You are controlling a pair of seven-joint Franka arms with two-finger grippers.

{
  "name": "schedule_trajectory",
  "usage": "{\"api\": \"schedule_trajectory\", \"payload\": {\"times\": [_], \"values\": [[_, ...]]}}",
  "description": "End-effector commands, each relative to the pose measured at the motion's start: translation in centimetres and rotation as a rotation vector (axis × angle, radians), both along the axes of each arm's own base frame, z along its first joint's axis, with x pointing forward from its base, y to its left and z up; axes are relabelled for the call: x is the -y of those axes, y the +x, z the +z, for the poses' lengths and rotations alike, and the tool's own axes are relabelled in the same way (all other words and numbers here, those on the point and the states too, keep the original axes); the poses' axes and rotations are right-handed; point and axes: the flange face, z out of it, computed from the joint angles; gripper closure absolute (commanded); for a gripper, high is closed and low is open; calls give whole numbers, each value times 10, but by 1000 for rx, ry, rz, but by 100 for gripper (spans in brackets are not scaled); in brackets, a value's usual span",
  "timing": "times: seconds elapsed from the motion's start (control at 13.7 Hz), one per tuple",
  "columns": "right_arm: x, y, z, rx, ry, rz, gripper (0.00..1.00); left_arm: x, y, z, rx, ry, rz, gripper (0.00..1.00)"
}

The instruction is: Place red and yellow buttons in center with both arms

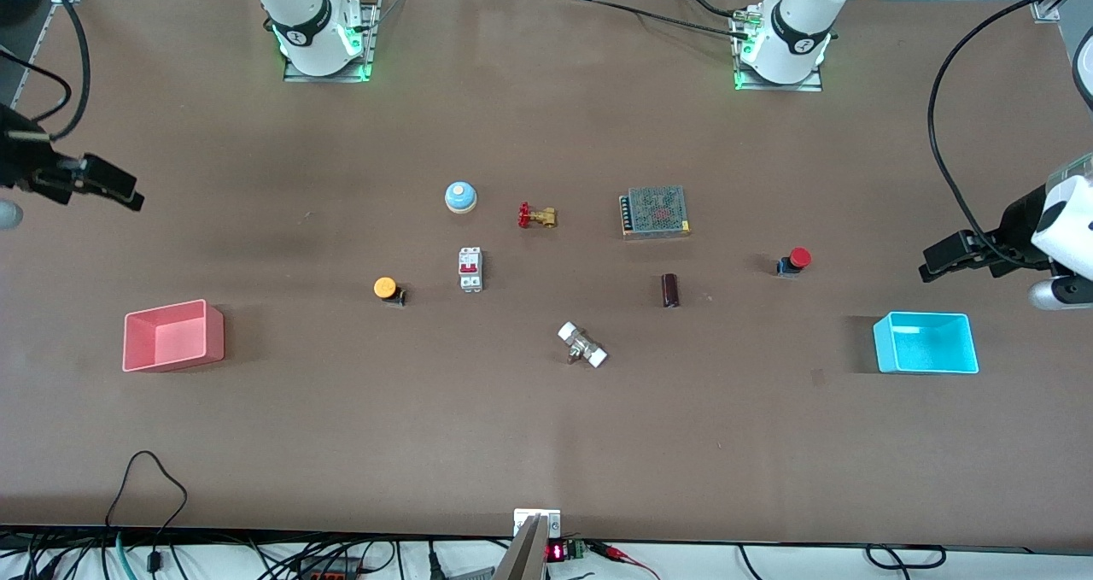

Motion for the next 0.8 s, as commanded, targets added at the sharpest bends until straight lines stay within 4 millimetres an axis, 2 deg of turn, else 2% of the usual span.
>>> {"api": "schedule_trajectory", "payload": {"times": [0.0, 0.22, 0.44, 0.51, 0.73], "values": [[-4, -6, -7, -27, 13, 23, 0, -8, -2, -3, -11, -30, 8, 0], [-6, -20, -5, -52, 16, 37, 0, -7, -3, -1, -15, -17, 6, 0], [-11, -20, -5, -51, 16, 46, 0, -12, -8, -5, -38, -18, -8, 0], [-13, -20, -5, -51, 15, 51, 0, -11, -12, 0, -29, -17, -12, 0], [-26, -20, -4, -45, 10, 75, 0, -11, -17, -2, -37, -9, -15, 0]]}}
